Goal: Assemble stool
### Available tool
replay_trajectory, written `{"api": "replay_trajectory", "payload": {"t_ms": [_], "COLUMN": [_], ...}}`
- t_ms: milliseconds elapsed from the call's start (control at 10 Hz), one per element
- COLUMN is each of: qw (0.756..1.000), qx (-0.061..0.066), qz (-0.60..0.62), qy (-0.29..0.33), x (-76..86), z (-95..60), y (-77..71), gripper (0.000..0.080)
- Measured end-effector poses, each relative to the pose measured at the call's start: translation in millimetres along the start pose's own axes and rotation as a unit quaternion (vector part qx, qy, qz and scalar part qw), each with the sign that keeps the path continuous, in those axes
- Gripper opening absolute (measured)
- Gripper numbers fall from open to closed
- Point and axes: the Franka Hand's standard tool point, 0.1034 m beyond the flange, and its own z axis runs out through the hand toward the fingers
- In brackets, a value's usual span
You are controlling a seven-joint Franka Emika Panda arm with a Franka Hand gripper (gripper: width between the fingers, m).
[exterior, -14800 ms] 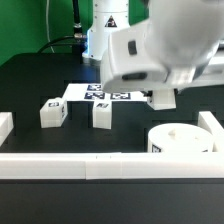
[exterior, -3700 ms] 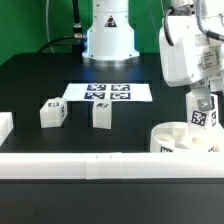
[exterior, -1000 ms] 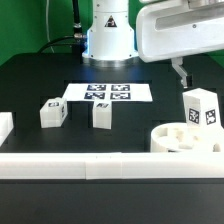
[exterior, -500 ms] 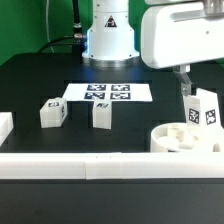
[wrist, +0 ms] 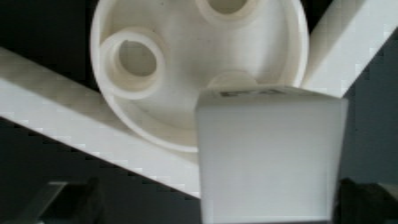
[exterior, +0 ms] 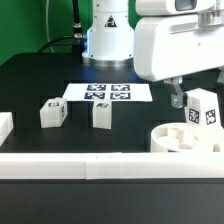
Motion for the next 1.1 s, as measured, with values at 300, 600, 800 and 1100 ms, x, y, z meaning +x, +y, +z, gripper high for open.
{"api": "replay_trajectory", "payload": {"t_ms": [300,600,800,1100], "qw": [1.0,1.0,0.998,0.987], "qx": [0.003,0.004,0.004,0.004], "qz": [0.008,0.028,0.06,0.159], "qy": [-0.003,-0.004,-0.004,-0.004], "x": [-0.7,-0.5,-0.5,-0.7], "z": [5.0,5.9,6.0,6.2], "y": [-5.4,-7.0,-7.1,-7.5], "gripper": [0.0405,0.0337,0.0337,0.0337]}}
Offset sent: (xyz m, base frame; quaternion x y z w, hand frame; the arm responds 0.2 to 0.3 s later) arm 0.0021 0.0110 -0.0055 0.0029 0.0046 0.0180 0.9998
